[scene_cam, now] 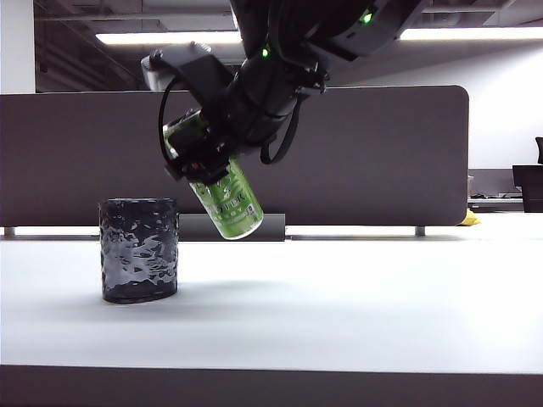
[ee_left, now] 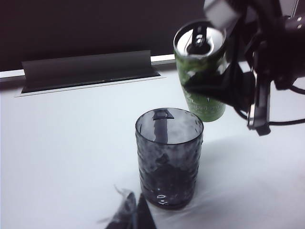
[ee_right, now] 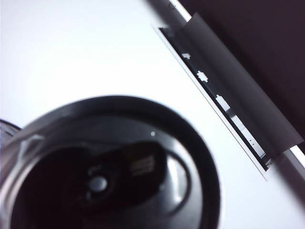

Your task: Pick up the metal can, pour some water into the cup, then place the can back on the table.

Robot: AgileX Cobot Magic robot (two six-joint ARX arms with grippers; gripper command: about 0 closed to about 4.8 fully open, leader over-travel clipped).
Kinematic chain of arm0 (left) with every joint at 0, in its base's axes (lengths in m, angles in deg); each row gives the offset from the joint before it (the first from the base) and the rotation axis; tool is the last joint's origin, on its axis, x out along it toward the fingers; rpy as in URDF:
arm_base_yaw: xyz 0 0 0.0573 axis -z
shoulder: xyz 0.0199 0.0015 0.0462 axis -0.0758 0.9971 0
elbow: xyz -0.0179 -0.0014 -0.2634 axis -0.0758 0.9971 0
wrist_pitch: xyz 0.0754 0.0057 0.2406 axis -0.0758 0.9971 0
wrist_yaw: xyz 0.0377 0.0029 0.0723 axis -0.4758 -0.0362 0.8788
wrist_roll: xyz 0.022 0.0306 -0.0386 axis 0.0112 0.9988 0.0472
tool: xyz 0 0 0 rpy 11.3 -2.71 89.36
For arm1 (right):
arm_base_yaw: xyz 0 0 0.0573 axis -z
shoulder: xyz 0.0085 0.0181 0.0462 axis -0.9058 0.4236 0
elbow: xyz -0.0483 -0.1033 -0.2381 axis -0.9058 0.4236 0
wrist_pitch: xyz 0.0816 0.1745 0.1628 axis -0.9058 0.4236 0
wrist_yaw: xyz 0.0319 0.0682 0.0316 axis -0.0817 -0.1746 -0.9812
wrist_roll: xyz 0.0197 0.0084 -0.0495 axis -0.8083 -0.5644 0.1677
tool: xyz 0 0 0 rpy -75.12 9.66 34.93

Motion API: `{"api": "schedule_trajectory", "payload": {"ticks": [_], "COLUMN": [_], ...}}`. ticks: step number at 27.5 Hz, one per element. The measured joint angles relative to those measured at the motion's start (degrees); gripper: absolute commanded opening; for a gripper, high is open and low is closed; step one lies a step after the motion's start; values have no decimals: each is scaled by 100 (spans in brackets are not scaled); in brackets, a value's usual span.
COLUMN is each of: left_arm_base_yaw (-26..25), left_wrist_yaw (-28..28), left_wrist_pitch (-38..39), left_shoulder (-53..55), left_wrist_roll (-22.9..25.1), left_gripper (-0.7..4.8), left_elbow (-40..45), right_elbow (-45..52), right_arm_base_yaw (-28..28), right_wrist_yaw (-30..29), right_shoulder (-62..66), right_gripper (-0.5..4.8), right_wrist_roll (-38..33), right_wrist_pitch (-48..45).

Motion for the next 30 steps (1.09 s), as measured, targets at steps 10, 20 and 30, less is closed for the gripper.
{"api": "schedule_trajectory", "payload": {"ticks": [10,20,30], "left_arm_base_yaw": [0,0,0], "left_wrist_yaw": [0,0,0], "left_wrist_pitch": [2,2,2], "left_shoulder": [0,-2,-2], "left_wrist_roll": [2,0,2], "left_gripper": [-5,-5,-5], "left_elbow": [0,0,0], "right_elbow": [-50,-42,-37], "right_arm_base_yaw": [-68,-68,-70], "right_wrist_yaw": [13,13,13], "right_shoulder": [42,114,186], "right_gripper": [237,237,237], "right_wrist_roll": [588,1069,2026], "right_wrist_pitch": [-129,-223,-225]}}
